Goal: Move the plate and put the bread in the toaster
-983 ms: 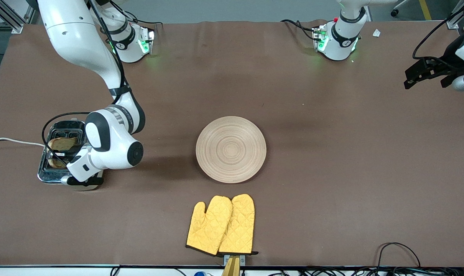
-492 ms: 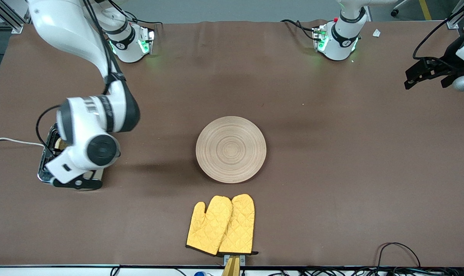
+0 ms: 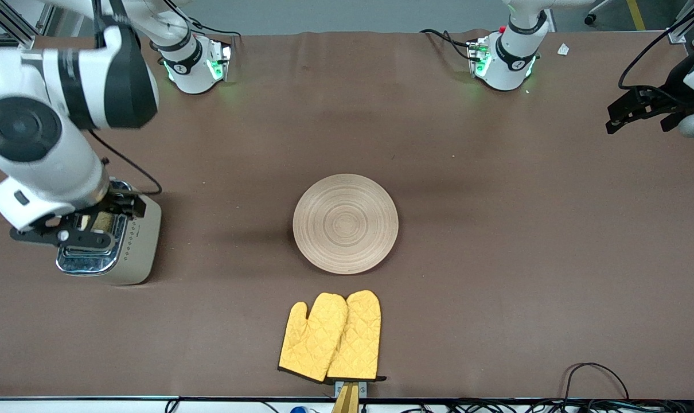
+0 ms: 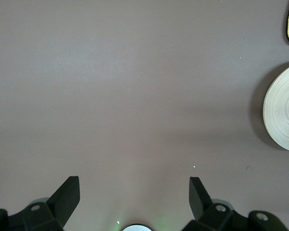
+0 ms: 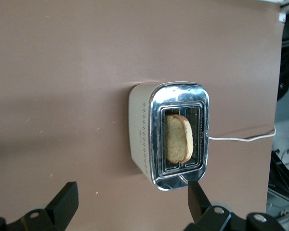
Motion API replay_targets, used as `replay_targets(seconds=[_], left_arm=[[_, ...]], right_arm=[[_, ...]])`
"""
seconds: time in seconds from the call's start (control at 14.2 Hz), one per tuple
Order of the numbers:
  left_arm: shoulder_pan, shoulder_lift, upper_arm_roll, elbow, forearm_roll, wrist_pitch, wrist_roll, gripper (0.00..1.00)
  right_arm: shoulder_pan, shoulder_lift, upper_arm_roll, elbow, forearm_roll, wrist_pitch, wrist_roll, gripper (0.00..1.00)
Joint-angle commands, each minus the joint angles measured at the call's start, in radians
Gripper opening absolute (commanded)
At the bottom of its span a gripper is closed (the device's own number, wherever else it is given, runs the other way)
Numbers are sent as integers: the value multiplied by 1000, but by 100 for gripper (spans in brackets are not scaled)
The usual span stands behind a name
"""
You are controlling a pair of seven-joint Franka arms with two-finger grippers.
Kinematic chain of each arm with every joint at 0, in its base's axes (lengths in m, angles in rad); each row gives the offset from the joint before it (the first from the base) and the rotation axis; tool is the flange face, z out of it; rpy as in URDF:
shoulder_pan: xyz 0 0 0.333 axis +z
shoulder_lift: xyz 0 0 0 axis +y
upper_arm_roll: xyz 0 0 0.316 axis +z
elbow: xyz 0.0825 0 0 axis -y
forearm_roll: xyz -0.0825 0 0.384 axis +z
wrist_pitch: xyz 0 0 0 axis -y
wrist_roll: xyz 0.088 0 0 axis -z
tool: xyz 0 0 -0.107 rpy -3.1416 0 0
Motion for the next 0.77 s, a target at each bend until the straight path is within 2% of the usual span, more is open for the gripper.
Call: replay_targets(seconds=[0.0, 0.07, 0.28, 0.35, 0.49, 0.7], left_arm=[[2, -7, 5, -8, -9, 15, 21, 100], [2, -7, 5, -8, -9, 17, 21, 100], [2, -7, 5, -8, -9, 21, 21, 100], [2, -7, 5, -8, -9, 21, 21, 100], [2, -7, 5, -8, -7, 21, 22, 100], [2, 0, 5, -4, 1, 21, 24, 100]], right_arm=[[-23, -93, -1, -25, 155, -14, -39, 100], [-44, -142, -11, -44, 205, -18, -33, 100], [-117, -265, -3, -173, 214, -20, -52, 100], [-188, -279, 29, -173, 215, -44, -109, 100], [-344, -282, 135, -173, 216, -66, -206, 100], [-375, -271, 138, -184, 224, -22, -228, 100]])
